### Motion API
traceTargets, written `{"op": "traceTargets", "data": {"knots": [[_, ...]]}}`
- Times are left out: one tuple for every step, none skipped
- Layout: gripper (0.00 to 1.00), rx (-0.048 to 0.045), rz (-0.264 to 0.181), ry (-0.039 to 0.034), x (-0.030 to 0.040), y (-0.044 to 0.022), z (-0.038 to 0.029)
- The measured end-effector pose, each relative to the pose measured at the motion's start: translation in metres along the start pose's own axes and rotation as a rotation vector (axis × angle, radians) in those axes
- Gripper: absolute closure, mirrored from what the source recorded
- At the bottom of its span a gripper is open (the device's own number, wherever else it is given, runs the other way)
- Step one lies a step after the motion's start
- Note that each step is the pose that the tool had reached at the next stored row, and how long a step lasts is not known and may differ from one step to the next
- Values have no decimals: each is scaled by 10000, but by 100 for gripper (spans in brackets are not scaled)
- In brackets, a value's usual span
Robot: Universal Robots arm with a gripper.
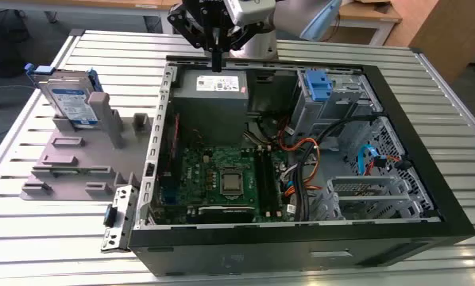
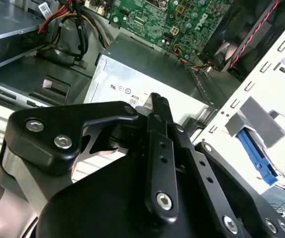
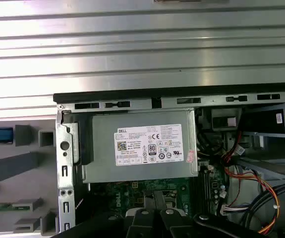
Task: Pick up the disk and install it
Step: 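Reach for the disk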
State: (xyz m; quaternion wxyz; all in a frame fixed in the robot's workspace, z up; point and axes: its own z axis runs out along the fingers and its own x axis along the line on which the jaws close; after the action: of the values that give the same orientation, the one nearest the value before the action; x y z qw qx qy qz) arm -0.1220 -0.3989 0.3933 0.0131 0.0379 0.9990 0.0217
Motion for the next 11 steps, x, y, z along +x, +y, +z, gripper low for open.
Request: {"op": "traceTargets", "data": {"knots": [[89, 0, -1, 0, 0, 0, 0], [89, 0, -1, 0, 0, 0, 0], [89, 0, -1, 3, 0, 0, 0], [89, 0, 1, 4, 0, 0, 0], [89, 0, 1, 5, 0, 0, 0], [89, 1, 1, 6, 0, 0, 0], [89, 1, 0, 6, 0, 0, 0], [89, 1, 0, 7, 0, 0, 0], [89, 1, 0, 8, 0, 0, 0], [89, 1, 0, 8, 0, 0, 0], [89, 1, 0, 9, 0, 0, 0]]}}
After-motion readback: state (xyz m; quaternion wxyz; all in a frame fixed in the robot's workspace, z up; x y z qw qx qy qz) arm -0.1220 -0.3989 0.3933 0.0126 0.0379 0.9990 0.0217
